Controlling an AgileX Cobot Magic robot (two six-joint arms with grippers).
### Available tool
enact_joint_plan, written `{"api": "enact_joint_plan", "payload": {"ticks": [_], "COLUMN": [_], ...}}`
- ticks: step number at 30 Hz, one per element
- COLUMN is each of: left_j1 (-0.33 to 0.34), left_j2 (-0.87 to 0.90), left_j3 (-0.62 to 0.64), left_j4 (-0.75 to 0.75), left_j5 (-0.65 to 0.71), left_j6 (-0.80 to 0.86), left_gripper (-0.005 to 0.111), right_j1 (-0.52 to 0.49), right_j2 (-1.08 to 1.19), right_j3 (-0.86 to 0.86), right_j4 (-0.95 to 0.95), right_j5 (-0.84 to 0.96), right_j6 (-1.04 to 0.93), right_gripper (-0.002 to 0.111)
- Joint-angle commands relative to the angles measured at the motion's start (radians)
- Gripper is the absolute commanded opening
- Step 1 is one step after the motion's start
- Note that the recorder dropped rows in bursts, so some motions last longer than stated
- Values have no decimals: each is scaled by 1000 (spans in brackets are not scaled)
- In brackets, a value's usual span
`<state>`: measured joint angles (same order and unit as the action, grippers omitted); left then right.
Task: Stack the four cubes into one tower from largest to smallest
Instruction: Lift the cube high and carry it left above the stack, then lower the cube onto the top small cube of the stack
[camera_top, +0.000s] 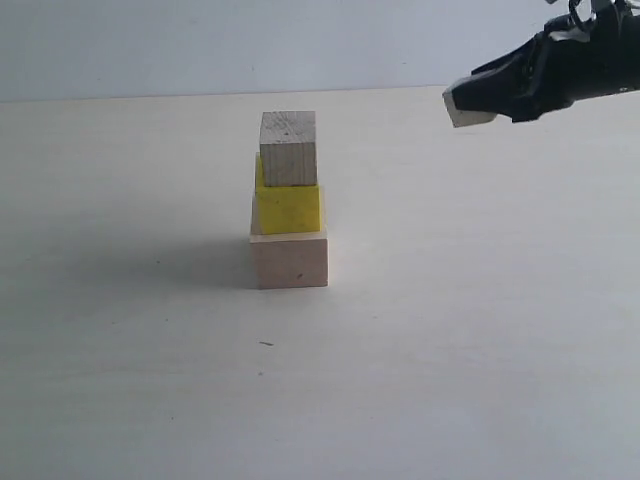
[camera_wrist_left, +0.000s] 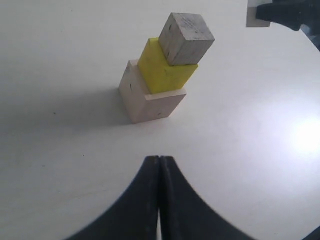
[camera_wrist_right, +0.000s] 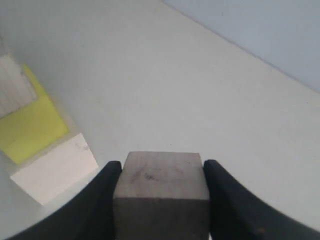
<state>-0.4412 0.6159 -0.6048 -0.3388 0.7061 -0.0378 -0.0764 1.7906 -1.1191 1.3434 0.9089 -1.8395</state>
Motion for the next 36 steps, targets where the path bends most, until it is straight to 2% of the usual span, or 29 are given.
{"api": "enact_joint_plan", "payload": {"ticks": [1, 3, 4, 11, 21, 32, 36], "left_j1": [3, 3, 3, 3, 3, 3, 3], "left_j2": [-3, -3, -3, -3, -3, -3, -3], "left_j3": [1, 1, 1, 1, 1, 1, 1], "left_j4": [13, 10, 8, -40, -42, -46, -48], "left_j5": [-21, -28, -28, -28, -28, -28, -26], "left_j6": [12, 12, 12, 12, 12, 12, 11], "left_gripper": [0, 0, 0, 0, 0, 0, 0], "right_j1": [-4, -4, -4, 31, 281, 317, 321], "right_j2": [-1, 40, 62, 171, 144, 152, 163], "right_j3": [3, 3, -7, -101, -118, -183, -219], "right_j4": [265, 401, 401, 357, 321, 339, 267], "right_j5": [104, 284, 312, 312, 312, 312, 312], "right_j6": [-122, -280, -280, -276, -276, -276, -276], "right_gripper": [0, 0, 0, 0, 0, 0, 0]}}
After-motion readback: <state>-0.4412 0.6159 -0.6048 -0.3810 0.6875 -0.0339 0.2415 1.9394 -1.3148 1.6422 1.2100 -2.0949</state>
